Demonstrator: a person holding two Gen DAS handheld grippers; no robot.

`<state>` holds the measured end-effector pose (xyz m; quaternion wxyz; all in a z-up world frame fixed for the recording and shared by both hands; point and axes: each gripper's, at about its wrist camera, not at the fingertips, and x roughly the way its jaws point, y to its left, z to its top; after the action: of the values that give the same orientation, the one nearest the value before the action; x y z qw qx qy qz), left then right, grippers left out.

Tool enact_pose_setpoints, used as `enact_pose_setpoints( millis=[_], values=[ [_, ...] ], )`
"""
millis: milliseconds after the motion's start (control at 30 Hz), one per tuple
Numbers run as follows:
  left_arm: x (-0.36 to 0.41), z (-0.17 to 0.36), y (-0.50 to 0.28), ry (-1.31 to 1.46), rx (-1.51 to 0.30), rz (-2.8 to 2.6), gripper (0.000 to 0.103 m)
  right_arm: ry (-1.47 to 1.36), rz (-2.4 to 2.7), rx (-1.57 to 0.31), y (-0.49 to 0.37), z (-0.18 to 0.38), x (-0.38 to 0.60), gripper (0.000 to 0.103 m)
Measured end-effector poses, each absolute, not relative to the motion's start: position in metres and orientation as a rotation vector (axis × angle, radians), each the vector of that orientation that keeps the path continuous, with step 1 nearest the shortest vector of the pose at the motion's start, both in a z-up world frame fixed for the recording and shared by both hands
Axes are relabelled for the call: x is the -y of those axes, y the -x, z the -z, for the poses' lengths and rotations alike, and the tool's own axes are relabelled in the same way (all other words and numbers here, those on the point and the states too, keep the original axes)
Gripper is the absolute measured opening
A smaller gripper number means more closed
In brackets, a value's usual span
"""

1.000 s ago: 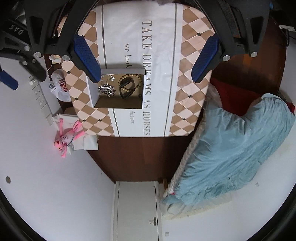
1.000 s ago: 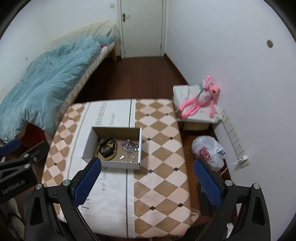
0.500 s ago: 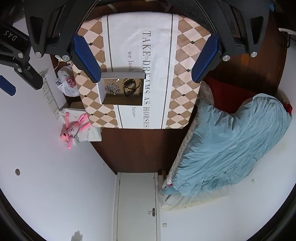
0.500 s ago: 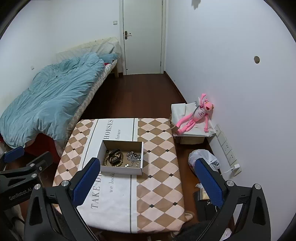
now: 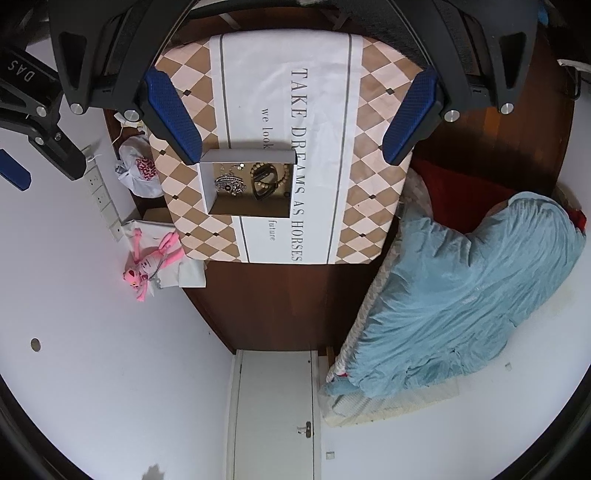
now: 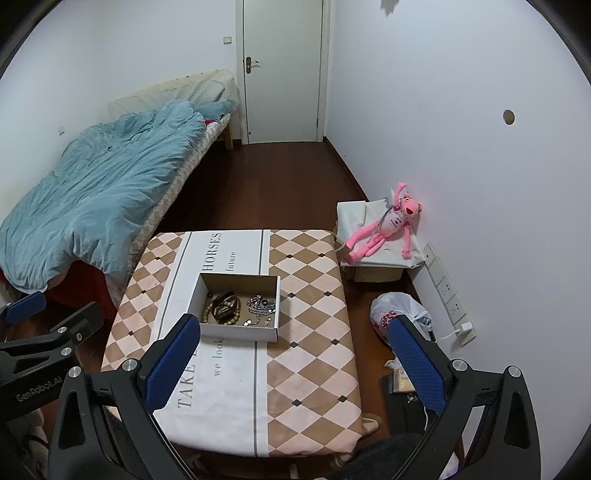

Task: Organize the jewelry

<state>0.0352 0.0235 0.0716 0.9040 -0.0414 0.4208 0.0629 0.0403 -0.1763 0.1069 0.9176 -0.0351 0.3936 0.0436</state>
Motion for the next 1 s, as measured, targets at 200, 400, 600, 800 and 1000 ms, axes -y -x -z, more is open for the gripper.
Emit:
enact_pose_setpoints(
  millis=[200,400,600,800,1000],
  values=[
    [-0.023,-0.063,-0.057,0.081,-0.899,-0.145,0.1,0.089,-0.077,-0.839,-0.066,-0.096,0.171,0.103],
    [-0.024,-0.056,-0.076,0.074,-0.932,-0.159,0.1,0.105,-0.07,-0.874,-0.092,-0.085,0.165,0.103],
    [-0.026,-0.043,-0.094,0.068,-0.976,-0.164,0.1,0.132,-0.07,-0.907,-0.115,-0.072,0.157,0.103],
    [-0.028,-0.03,-0.106,0.068,-1.004,-0.176,0.1,0.142,-0.067,-0.944,-0.13,-0.056,0.152,0.103],
    [-0.03,-0.022,-0.112,0.065,-1.026,-0.181,0.1,0.137,-0.063,-0.976,-0.14,-0.044,0.151,0.103]
  ],
)
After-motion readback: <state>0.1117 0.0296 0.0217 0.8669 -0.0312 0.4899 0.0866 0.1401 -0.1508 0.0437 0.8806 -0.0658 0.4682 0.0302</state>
